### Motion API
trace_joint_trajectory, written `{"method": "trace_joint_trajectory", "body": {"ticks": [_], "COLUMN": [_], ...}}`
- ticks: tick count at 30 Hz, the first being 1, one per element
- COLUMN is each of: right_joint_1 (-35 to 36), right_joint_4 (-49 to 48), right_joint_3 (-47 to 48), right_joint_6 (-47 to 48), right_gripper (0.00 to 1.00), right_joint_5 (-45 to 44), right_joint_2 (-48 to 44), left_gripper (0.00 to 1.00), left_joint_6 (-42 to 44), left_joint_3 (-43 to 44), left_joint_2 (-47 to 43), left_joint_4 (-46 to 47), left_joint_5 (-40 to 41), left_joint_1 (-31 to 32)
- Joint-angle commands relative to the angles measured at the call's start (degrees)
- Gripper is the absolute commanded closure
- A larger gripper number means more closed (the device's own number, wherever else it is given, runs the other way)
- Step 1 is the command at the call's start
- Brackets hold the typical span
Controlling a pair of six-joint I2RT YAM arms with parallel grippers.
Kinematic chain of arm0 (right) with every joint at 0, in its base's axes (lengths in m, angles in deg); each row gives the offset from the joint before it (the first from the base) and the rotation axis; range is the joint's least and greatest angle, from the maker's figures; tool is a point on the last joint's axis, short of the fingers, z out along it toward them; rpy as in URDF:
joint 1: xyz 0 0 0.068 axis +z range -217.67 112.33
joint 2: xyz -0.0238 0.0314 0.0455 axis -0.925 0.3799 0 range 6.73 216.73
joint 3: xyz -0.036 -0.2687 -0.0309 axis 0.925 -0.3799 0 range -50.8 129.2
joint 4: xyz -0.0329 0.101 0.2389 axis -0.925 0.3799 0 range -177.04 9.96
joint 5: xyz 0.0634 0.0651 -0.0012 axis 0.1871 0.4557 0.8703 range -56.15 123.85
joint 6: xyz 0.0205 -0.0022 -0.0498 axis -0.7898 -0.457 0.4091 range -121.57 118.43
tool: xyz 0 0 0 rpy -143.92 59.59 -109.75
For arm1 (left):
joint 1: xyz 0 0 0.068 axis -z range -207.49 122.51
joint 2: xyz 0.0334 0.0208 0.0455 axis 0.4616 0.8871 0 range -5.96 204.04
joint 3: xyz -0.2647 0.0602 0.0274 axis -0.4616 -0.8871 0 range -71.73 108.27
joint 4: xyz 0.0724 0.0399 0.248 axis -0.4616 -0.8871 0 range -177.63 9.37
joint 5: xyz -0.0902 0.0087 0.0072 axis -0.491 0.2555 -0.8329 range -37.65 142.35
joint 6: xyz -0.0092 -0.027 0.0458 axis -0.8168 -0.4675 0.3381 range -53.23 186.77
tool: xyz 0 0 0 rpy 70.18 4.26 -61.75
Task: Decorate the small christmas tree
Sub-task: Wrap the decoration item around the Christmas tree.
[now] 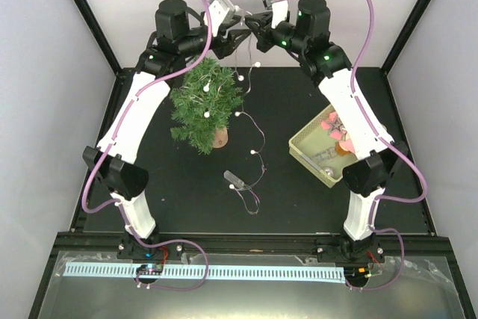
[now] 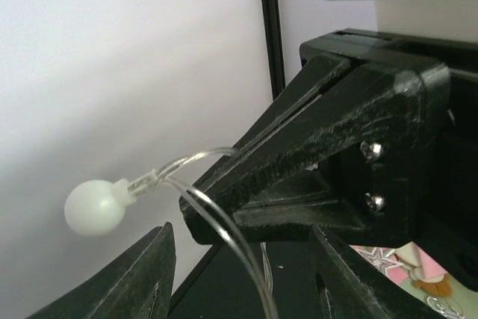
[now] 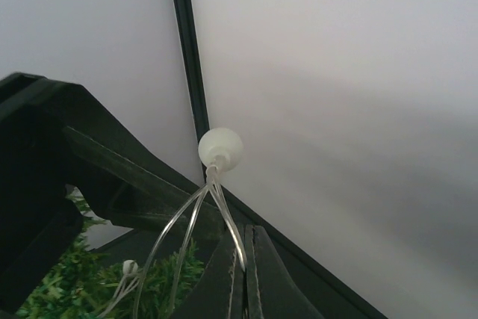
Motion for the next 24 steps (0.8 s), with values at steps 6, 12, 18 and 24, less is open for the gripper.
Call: {"method": "trace_joint_trajectory", "body": {"ticks": [6, 12, 18, 24], "right_joint_1": [0.37, 0.33, 0.16, 0.19], "right_joint_4": [-2.23, -4.62, -6.82, -18.1], "right_joint_3": [-1.57, -7.72, -21.88, -47.18], "right_joint_6": [-0.58, -0.86, 0.48, 1.92], "right_gripper": [0.99, 0.96, 0.7, 0.49], "right_joint_5": [0.16, 3.37, 1.7, 3.94], "right_joint_2": [-2.46, -5.54, -11.55, -21.25], "left_gripper": [0.71, 0.98, 0.99, 0.98], "left_joint_6": [-0.45, 0.71, 1.49, 1.97], "left_joint_3": [1.29, 1.32, 1.36, 1.37], "left_joint_2": [-0.55, -0.45, -0.35, -0.19], "left_joint_4": [1.32, 2.53, 3.65, 4.15], "left_joint_5": [-1.47, 1.51, 3.31, 3.09], "left_joint_1": [0.52, 0.52, 0.52, 0.53]}}
